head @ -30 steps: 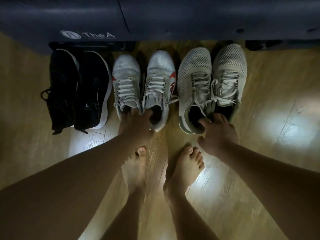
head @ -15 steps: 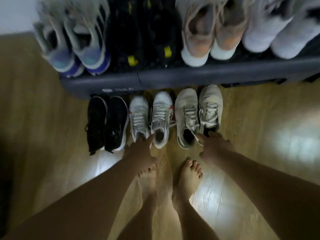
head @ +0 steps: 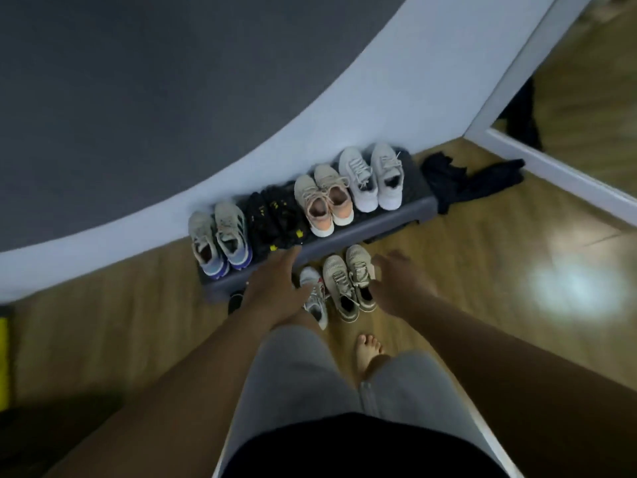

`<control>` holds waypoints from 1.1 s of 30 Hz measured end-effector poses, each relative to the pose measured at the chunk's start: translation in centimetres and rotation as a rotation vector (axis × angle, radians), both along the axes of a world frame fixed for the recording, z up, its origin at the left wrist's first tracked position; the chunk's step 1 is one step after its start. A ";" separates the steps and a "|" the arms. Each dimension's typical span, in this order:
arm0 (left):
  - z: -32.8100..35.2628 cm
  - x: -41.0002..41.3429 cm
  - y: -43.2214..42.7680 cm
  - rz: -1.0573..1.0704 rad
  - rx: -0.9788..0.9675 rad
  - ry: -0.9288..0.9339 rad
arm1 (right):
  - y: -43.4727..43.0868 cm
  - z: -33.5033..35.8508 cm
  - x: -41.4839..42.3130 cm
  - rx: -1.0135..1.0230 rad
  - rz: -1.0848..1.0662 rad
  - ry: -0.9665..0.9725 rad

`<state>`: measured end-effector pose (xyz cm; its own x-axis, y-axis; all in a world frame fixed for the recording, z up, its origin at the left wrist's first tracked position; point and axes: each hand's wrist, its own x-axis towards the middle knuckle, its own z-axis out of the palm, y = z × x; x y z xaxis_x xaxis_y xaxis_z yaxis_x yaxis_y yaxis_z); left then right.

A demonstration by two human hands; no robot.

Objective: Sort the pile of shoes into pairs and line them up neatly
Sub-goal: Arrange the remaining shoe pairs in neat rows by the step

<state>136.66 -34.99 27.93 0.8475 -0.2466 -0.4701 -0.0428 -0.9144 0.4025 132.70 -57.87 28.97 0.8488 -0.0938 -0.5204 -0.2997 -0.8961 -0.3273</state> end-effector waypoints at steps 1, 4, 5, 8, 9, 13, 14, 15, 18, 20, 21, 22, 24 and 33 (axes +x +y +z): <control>1.2 -0.2 -0.7 -0.060 -0.005 -0.034 | -0.1 1.0 -1.1 0.008 -0.048 -0.002; 4.4 0.1 -2.7 -0.251 0.026 -0.097 | -0.8 3.6 -3.0 0.009 -0.158 -0.023; 5.4 0.5 -3.2 -0.304 0.024 -0.121 | -1.1 4.6 -3.2 -0.002 -0.194 -0.050; 8.1 1.9 -4.6 -0.444 0.014 -0.196 | -1.6 7.7 -3.7 -0.074 -0.296 -0.148; 8.7 2.2 -5.0 -0.482 0.005 -0.224 | -1.6 8.5 -4.0 -0.088 -0.325 -0.169; 12.1 1.1 -6.5 -0.691 -0.026 -0.247 | 0.4 11.1 -8.9 -0.099 -0.529 -0.167; 12.8 0.2 -6.7 -0.754 -0.019 -0.233 | 1.1 11.5 -10.6 -0.104 -0.574 -0.151; 13.3 -0.8 -7.0 -0.819 -0.012 -0.223 | 1.8 11.8 -12.5 -0.116 -0.621 -0.137; 14.7 -4.1 -8.0 -0.965 -0.008 -0.159 | 3.1 13.2 -18.3 -0.143 -0.763 -0.109; 15.9 -6.7 -9.2 -1.051 -0.025 -0.176 | 3.6 14.8 -22.6 -0.176 -0.877 -0.138; 16.6 -8.2 -10.0 -1.085 -0.040 -0.192 | 3.8 15.6 -24.8 -0.200 -0.927 -0.154; 17.3 -9.8 -10.7 -1.121 -0.055 -0.210 | 4.1 16.3 -27.2 -0.222 -0.976 -0.169; 18.6 -13.7 -11.9 -1.208 -0.069 -0.254 | 5.0 17.8 -32.2 -0.256 -1.079 -0.190; 21.2 -40.8 -10.1 -1.542 -0.204 -0.305 | 15.8 19.2 -60.2 -0.363 -1.411 -0.152</control>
